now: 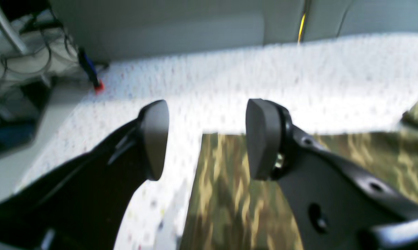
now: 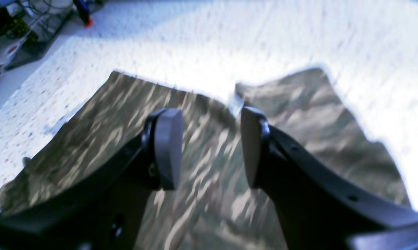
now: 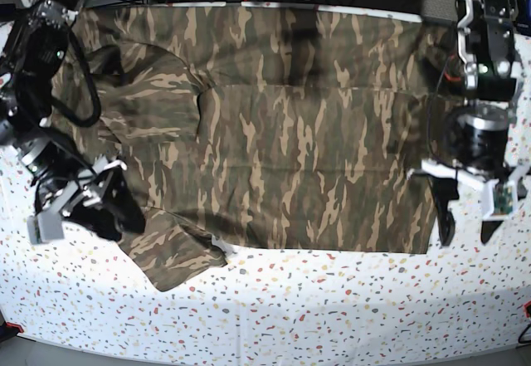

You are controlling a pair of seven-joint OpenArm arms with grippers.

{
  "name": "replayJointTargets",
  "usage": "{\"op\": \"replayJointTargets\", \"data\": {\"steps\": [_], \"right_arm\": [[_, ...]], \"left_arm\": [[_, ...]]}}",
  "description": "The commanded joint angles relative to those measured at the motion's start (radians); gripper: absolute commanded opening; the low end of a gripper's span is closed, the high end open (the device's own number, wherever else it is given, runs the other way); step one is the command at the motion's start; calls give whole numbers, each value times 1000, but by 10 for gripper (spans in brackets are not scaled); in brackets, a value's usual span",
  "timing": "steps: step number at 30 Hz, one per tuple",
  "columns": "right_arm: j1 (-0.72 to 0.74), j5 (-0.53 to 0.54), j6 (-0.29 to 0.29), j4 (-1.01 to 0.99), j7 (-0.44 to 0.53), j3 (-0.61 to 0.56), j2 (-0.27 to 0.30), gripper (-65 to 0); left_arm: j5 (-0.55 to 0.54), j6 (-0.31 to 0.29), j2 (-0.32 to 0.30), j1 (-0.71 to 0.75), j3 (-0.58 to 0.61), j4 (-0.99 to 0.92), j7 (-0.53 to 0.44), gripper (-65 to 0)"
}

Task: Fold the T-shirt properly
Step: 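Move both grippers along the shirt sides to the hem corners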

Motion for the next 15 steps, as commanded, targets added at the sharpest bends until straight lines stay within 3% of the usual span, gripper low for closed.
{"op": "replayJointTargets", "data": {"steps": [1, 8, 15], "right_arm": [[32, -3, 5, 18, 26, 6, 14, -383], [109, -36, 5, 18, 15, 6, 14, -383], [113, -36, 5, 18, 15, 6, 14, -383]], "left_arm": [[2, 4, -7, -42, -5, 11, -10, -309], [-49, 2, -7, -264, -4, -116, -3, -309], [-88, -82, -7, -549, 11, -410, -18, -309]]}}
